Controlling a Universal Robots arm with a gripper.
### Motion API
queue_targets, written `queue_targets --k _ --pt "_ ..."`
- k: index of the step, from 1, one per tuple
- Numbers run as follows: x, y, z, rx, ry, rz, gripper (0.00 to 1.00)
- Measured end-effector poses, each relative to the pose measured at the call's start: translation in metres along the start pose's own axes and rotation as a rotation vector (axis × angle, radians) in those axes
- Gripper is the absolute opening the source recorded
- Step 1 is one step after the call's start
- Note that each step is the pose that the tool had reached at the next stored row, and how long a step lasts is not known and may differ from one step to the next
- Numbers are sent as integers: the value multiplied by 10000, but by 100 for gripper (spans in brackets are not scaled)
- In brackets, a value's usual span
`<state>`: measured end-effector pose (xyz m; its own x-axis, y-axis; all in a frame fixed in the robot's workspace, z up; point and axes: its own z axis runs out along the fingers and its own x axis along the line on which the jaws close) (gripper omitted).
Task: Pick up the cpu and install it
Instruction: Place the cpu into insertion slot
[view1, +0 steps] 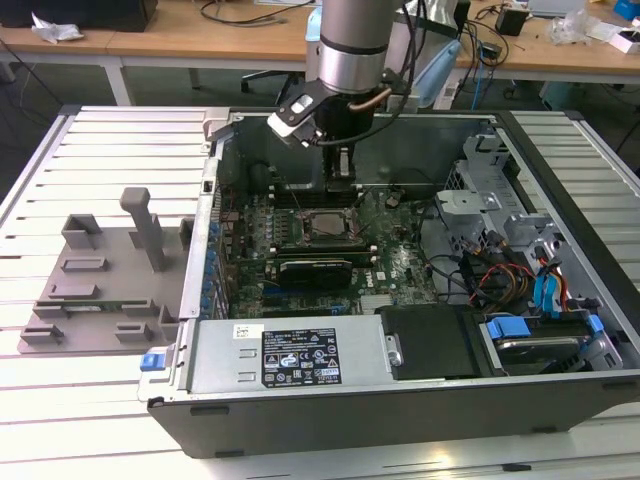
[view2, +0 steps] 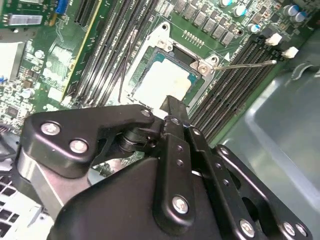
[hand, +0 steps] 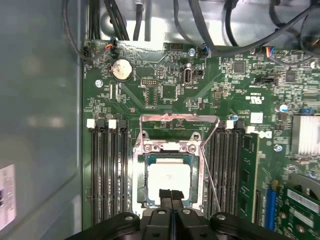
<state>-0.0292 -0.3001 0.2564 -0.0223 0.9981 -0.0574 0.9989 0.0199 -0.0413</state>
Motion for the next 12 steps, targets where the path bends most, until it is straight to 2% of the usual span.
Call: queue_targets --k 4,9,11,12 --pt "-9 -6 -157 0 0 0 11" --pt "-23 -16 -396 1 -1 0 11" --pt "-25 -18 -434 1 -1 0 11" --pt "-26 -18 -444 -2 30 -4 11"
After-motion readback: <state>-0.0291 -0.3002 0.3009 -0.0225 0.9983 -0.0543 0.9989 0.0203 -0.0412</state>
